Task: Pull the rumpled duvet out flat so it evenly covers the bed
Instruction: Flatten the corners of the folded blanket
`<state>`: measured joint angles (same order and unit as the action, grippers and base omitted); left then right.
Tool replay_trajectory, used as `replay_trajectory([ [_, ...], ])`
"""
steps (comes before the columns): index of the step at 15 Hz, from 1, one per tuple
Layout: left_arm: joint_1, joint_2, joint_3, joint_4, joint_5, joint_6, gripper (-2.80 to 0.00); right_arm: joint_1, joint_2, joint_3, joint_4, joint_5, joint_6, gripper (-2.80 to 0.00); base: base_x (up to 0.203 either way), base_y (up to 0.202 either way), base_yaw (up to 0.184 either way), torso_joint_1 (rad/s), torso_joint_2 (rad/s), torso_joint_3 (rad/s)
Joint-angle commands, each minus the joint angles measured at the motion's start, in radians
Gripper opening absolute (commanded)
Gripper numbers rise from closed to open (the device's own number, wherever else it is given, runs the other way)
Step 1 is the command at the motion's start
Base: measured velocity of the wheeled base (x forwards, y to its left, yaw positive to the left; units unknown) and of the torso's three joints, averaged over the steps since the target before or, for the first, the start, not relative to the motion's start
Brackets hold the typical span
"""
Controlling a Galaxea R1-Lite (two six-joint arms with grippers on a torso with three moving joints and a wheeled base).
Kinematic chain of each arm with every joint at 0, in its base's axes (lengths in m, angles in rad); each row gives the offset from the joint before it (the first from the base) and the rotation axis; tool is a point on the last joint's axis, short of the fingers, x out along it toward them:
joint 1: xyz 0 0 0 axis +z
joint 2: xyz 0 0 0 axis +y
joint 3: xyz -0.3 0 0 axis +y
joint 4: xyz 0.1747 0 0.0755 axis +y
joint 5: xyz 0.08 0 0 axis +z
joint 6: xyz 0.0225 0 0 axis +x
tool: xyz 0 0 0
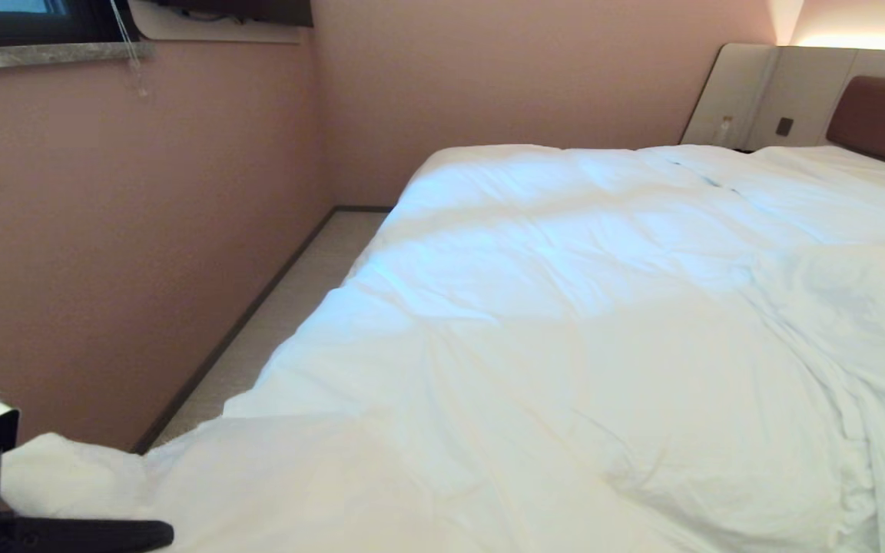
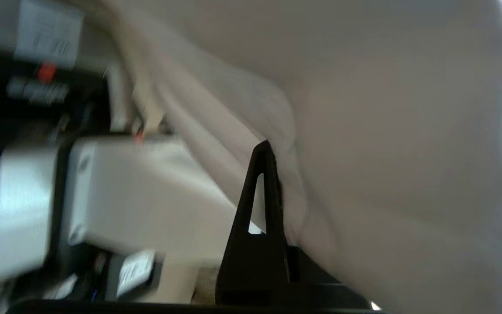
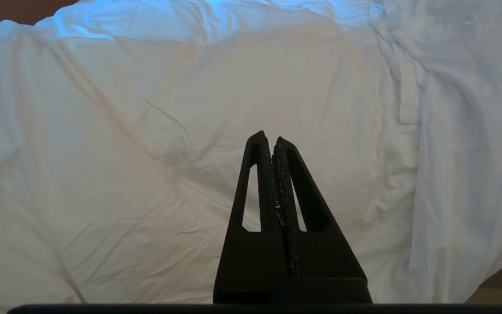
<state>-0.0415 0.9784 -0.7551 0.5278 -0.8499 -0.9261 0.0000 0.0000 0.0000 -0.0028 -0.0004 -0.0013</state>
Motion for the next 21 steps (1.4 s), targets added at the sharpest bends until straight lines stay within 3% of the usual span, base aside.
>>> replay_trajectory([
  [1, -0.020, -0.011, -0.041, 0.133, -0.006, 0.037, -2.80, 0.000, 0.000, 0.000, 0.000, 0.000, 0.000, -2.80, 0.000, 0.000, 0.000, 0.000, 0.00, 0.000],
  [3, -0.028, -0.050, -0.088, 0.260, -0.006, 0.123, -2.80, 0.000, 0.000, 0.000, 0.000, 0.000, 0.000, -2.80, 0.000, 0.000, 0.000, 0.000, 0.00, 0.000],
  [10, -0.028, 0.025, -0.109, 0.277, -0.001, 0.136, -2.80, 0.000, 0.000, 0.000, 0.000, 0.000, 0.000, -2.80, 0.000, 0.000, 0.000, 0.000, 0.00, 0.000],
  [11, -0.028, 0.049, -0.111, 0.277, 0.002, 0.142, -0.03, 0.000, 0.000, 0.000, 0.000, 0.000, 0.000, -2.80, 0.000, 0.000, 0.000, 0.000, 0.00, 0.000],
  [17, -0.028, 0.003, -0.149, 0.293, 0.009, 0.152, 0.00, 0.000, 0.000, 0.000, 0.000, 0.000, 0.000, -2.80, 0.000, 0.000, 0.000, 0.000, 0.00, 0.000],
  [21, -0.029, -0.191, -0.281, 0.413, 0.017, 0.157, 0.00, 0.000, 0.000, 0.000, -0.002, 0.000, 0.000, -2.80, 0.000, 0.000, 0.000, 0.000, 0.00, 0.000],
])
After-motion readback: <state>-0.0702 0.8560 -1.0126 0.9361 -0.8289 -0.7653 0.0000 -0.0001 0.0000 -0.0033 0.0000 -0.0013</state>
